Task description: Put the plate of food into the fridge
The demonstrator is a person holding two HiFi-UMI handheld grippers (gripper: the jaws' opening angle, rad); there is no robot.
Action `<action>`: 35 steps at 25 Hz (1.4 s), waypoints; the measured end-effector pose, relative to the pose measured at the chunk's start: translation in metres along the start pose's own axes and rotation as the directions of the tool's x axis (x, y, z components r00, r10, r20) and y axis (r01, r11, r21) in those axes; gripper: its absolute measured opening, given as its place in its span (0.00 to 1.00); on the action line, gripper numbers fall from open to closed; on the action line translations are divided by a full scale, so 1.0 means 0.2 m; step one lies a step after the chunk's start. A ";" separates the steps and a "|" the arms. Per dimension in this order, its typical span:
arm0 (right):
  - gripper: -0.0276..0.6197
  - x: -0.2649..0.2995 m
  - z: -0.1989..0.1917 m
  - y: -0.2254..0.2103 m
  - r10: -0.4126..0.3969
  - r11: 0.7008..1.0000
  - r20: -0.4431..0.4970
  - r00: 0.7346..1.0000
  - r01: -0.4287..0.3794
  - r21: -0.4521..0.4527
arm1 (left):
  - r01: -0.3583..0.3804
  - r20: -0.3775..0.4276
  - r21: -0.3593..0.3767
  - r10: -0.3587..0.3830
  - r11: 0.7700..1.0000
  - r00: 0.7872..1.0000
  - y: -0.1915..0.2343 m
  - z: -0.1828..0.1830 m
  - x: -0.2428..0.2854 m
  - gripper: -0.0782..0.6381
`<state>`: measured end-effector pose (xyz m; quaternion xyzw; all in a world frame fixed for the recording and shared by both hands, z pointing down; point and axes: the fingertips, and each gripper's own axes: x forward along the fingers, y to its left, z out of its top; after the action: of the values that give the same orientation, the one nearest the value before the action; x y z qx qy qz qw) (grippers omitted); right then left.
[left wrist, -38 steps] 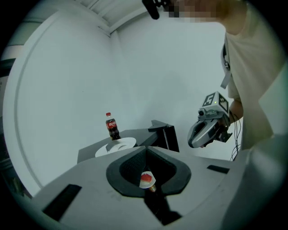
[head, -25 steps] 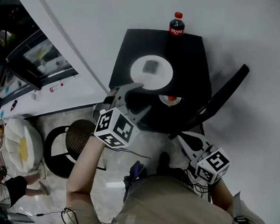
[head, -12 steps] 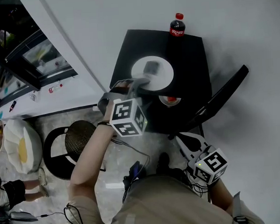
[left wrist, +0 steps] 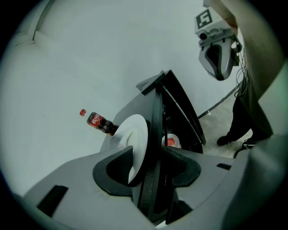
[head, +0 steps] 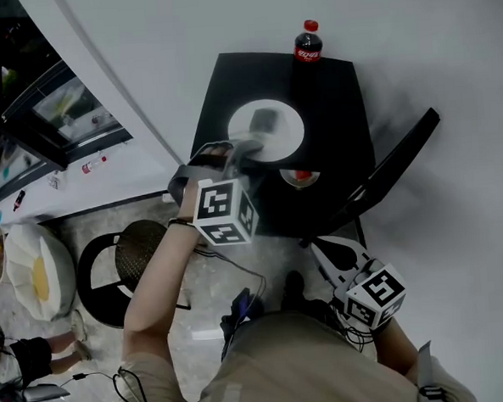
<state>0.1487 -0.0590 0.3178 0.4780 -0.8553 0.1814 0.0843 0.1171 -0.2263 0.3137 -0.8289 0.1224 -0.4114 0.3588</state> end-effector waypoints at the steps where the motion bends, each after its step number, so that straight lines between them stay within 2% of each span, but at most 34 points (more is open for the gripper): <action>1: 0.08 0.00 0.00 0.00 -0.002 1.000 0.001 1.000 0.002 0.003 | -0.002 0.004 -0.001 0.002 1.000 1.000 0.00 0.00 0.00 0.38; 10: 0.08 0.01 -0.01 -0.03 -0.009 1.000 0.004 1.000 0.009 0.024 | -0.037 0.038 -0.020 0.038 0.999 0.999 0.00 0.02 -0.05 0.23; 16: 0.08 0.03 -0.02 -0.04 0.000 0.999 0.005 1.000 0.000 0.052 | -0.038 0.049 -0.035 0.039 0.999 0.998 -0.03 0.02 -0.08 0.22; 20: 0.08 0.06 -0.02 -0.06 0.014 0.993 0.001 1.000 -0.014 0.119 | -0.034 0.054 -0.046 0.036 0.998 0.998 -0.04 0.02 -0.10 0.22; 23: 0.08 0.08 0.00 -0.10 0.021 0.981 0.014 1.000 -0.023 0.193 | -0.027 0.054 -0.046 0.030 0.999 0.998 -0.04 0.02 -0.11 0.22; 28: 0.08 0.15 0.08 -0.18 0.013 0.965 0.040 0.999 -0.023 0.260 | -0.023 0.064 -0.057 0.026 0.998 0.998 -0.06 0.02 -0.13 0.22; 35: 0.09 0.29 0.20 -0.31 0.021 0.904 0.107 0.994 -0.065 0.422 | -0.007 0.063 -0.052 0.010 0.999 0.998 -0.10 0.02 -0.11 0.22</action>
<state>0.1719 -0.1497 0.3145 0.4744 -0.8087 0.3411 -0.0685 0.1038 -0.1995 0.3122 -0.8499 0.1251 -0.3802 0.3427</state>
